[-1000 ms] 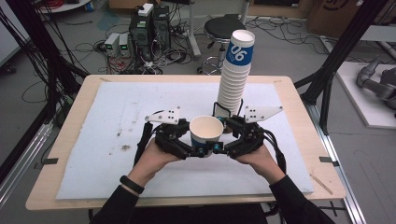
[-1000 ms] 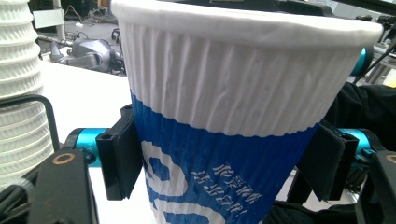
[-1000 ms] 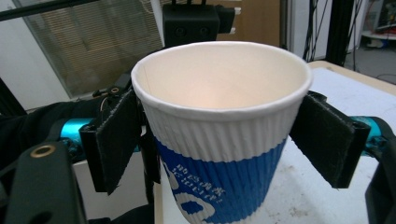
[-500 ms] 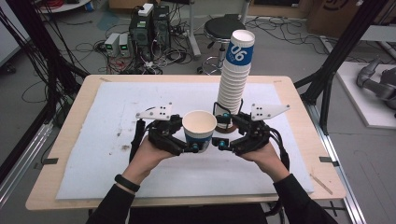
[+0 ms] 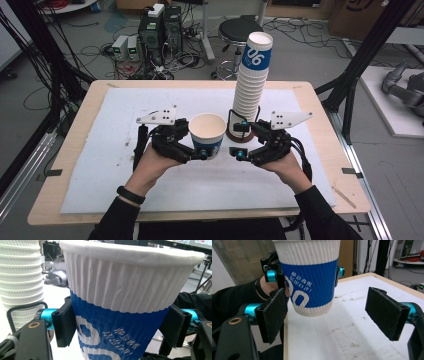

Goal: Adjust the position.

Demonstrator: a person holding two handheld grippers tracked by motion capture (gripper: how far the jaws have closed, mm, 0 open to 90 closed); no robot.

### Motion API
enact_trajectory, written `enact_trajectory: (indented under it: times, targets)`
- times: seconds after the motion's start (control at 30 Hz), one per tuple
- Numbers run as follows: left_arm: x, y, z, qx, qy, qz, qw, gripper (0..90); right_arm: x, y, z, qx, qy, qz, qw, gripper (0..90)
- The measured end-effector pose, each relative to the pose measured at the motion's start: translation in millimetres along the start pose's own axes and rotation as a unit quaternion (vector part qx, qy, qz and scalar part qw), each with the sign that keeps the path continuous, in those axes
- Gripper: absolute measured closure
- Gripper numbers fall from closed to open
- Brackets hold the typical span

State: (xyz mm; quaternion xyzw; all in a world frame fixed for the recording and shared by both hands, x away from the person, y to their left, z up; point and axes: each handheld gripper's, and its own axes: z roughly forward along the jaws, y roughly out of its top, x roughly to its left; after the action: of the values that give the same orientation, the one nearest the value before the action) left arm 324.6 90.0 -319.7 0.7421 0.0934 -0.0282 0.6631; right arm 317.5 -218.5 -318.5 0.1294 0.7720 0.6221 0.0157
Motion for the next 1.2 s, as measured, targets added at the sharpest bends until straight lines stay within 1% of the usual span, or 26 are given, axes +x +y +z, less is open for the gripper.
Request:
enact_trajectory:
  times: [0.13,0.23,0.27,0.53,0.6,0.73,0.8,0.87,1.0,1.2]
  targets:
    - [-0.5,1.5,-1.5,-0.004,0.002,0.002,1.0000,24.9,0.0,-0.8,0.7,0.003,0.000,-0.003,1.0000,18.4]
    - [-0.8,2.2,-2.5,-0.007,0.003,0.001,1.0000,24.9,0.1,-2.3,1.6,0.007,0.004,-0.002,1.0000,18.4]
    - [-0.8,2.6,-3.1,-0.007,0.002,0.001,1.0000,24.9,-0.1,-2.9,2.1,0.007,0.001,-0.005,1.0000,18.4]
    - [-1.6,3.5,-2.7,-0.007,0.003,0.002,1.0000,25.0,0.5,-6.4,7.7,0.019,0.007,-0.003,0.9998,18.4]
    - [-2.1,3.4,-1.7,-0.007,0.002,0.002,1.0000,25.0,1.1,-6.9,9.6,0.022,0.005,-0.005,0.9997,18.4]
    - [-3.2,3.3,1.1,-0.006,0.000,0.002,1.0000,25.0,2.6,-8.9,14.7,0.031,0.009,-0.005,0.9995,18.4]
    - [-3.5,3.4,2.2,-0.007,-0.001,0.003,1.0000,25.0,3.0,-9.9,17.5,0.033,0.011,-0.009,0.9994,18.4]
    - [-3.9,3.2,2.8,-0.006,-0.001,0.003,1.0000,25.0,4.1,-10.8,19.2,0.035,0.012,-0.004,0.9993,18.4]
    - [-4.2,2.8,5.0,-0.005,-0.001,0.005,1.0000,25.0,5.0,-12.4,23.4,0.034,0.014,-0.004,0.9993,18.5]
    - [-5.5,1.3,10.3,-0.003,-0.004,0.004,1.0000,25.0,9.3,-14.2,30.4,0.034,0.023,-0.002,0.9992,18.5]
